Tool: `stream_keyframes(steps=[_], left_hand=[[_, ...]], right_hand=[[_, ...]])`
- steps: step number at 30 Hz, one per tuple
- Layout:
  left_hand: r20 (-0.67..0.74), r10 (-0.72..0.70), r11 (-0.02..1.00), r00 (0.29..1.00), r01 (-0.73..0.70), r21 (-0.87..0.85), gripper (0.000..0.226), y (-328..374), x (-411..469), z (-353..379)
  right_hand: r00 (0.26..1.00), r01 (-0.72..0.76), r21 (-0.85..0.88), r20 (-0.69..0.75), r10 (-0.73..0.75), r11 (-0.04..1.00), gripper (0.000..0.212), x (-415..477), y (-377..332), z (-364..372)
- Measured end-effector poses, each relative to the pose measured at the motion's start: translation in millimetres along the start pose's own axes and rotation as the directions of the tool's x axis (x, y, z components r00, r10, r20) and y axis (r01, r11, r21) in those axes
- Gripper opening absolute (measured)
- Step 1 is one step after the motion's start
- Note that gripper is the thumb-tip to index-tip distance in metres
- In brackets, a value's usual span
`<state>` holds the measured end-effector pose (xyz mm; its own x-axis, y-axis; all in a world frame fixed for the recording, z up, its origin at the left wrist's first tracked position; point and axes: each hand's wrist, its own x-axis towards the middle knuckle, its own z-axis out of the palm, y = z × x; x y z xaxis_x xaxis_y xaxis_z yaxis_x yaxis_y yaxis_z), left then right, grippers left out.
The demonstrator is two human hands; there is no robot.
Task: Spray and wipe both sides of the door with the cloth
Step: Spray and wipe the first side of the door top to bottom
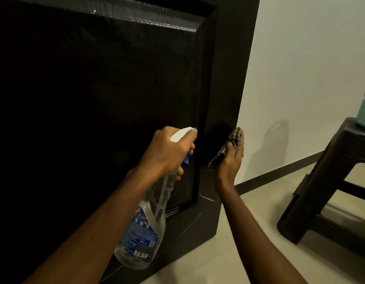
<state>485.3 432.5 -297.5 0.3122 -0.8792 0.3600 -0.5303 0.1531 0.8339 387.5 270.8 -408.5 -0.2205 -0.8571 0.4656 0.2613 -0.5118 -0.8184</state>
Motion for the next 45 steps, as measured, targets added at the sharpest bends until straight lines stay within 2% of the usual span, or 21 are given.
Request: stream_keyframes(steps=[3, 6, 8, 11, 13, 16, 18, 20, 22, 24, 26, 28, 30, 32, 33, 35, 37, 39, 40, 42, 45], left_hand=[[0.051, -0.031, 0.998, 0.998, 0.028, 0.060, 0.045, -14.7, -0.5, 20.6], [0.088, -0.080, 0.985, 0.993, 0.065, 0.159, 0.046, -31.5, -1.9, 33.0], [0.077, -0.101, 0.980, 0.992, 0.085, 0.180, 0.049, -40.3, -3.5, 34.5], [0.013, -0.056, 0.985, 0.998, 0.053, 0.165, 0.048, -46.2, -8.4, 32.5], [-0.043, -0.005, 0.989, 0.999, 0.011, 0.147, 0.045, -48.7, -12.7, 31.3], [-0.088, 0.051, 0.994, 0.995, -0.042, 0.106, 0.040, -54.7, -17.5, 31.3], [-0.089, 0.058, 0.996, 0.994, -0.051, 0.078, 0.039, -58.9, -19.5, 32.9], [-0.083, 0.051, 0.997, 0.995, -0.046, 0.064, 0.037, -63.8, -20.2, 34.8], [-0.072, 0.047, 0.996, 0.996, -0.042, 0.076, 0.035, -69.8, -21.3, 36.5], [-0.065, 0.064, 0.993, 0.996, -0.057, 0.101, 0.035, -75.3, -22.7, 36.5], [-0.062, 0.073, 0.991, 0.995, -0.066, 0.119, 0.035, -80.3, -25.4, 37.3], [-0.061, 0.082, 0.990, 0.995, -0.074, 0.122, 0.035, -85.9, -28.1, 38.4], [-0.060, 0.080, 0.991, 0.995, -0.073, 0.113, 0.034, -92.2, -30.3, 39.9], [-0.053, 0.066, 0.994, 0.996, -0.061, 0.093, 0.033, -96.9, -31.5, 41.4], [-0.050, 0.063, 0.995, 0.997, -0.058, 0.086, 0.033, -98.6, -31.4, 42.2], [-0.039, 0.061, 0.995, 0.997, -0.058, 0.084, 0.034, -99.7, -31.3, 44.8], [-0.029, 0.068, 0.994, 0.997, -0.065, 0.088, 0.035, -98.7, -30.1, 47.0], [-0.028, 0.077, 0.993, 0.997, -0.075, 0.087, 0.036, -97.6, -28.7, 48.1], [-0.030, 0.080, 0.994, 0.996, -0.078, 0.081, 0.036, -97.1, -28.1, 48.3], [-0.037, 0.088, 0.994, 0.995, -0.085, 0.075, 0.036, -97.4, -27.7, 49.1], [-0.053, 0.110, 0.992, 0.992, -0.106, 0.069, 0.039, -100.1, -28.1, 50.3]], right_hand=[[0.997, 0.007, 0.057, 0.079, -0.011, 0.998, 0.066, 6.8, -0.5, -9.6], [0.993, -0.101, 0.173, 0.076, 0.089, 0.980, 0.074, 10.7, 3.5, -16.8], [0.993, -0.112, 0.197, 0.066, 0.101, 0.974, 0.074, 11.9, 5.1, -15.3], [0.985, 0.119, -0.009, 0.124, -0.117, 0.993, 0.062, -5.4, 17.2, 1.0], [0.957, 0.279, -0.200, 0.135, -0.256, 0.939, 0.063, -25.4, 35.4, 13.3], [0.941, 0.336, -0.334, 0.083, -0.328, 0.881, 0.067, -62.0, 85.2, 14.0], [0.976, 0.196, -0.356, -0.024, -0.218, 0.914, 0.067, -91.2, 119.6, 1.5], [0.979, -0.091, -0.252, -0.201, 0.040, 0.963, 0.066, -107.6, 141.6, -11.2], [0.890, -0.337, -0.093, -0.357, 0.284, 0.937, 0.062, -99.3, 145.0, -16.0], [0.832, -0.408, -0.014, -0.417, 0.365, 0.913, 0.054, -75.3, 127.1, -11.4], [0.897, -0.270, -0.067, -0.379, 0.226, 0.960, 0.053, -53.3, 95.0, 4.2], [0.970, 0.021, -0.174, -0.234, -0.062, 0.984, 0.059, -40.4, 67.3, 20.2], [0.951, 0.276, -0.258, -0.067, -0.302, 0.926, 0.062, -33.7, 64.9, 25.8], [0.924, 0.360, -0.320, -0.006, -0.382, 0.876, 0.064, -35.8, 88.1, 16.7], [0.943, 0.301, -0.323, -0.040, -0.331, 0.897, 0.064, -41.6, 103.3, 9.9], [0.972, -0.001, -0.246, -0.229, -0.058, 0.969, 0.059, -57.3, 126.8, -8.4], [0.857, -0.353, -0.070, -0.425, 0.293, 0.933, 0.052, -59.0, 137.6, -20.8], [0.777, -0.486, -0.009, -0.463, 0.427, 0.874, 0.050, -46.1, 129.9, -20.4], [0.785, -0.471, -0.025, -0.467, 0.407, 0.882, 0.050, -36.4, 120.3, -15.9], [0.860, -0.319, -0.089, -0.445, 0.249, 0.944, 0.051, -20.6, 90.9, 1.5], [0.958, 0.102, -0.229, -0.239, -0.157, 0.968, 0.059, -13.2, 55.0, 24.9]])
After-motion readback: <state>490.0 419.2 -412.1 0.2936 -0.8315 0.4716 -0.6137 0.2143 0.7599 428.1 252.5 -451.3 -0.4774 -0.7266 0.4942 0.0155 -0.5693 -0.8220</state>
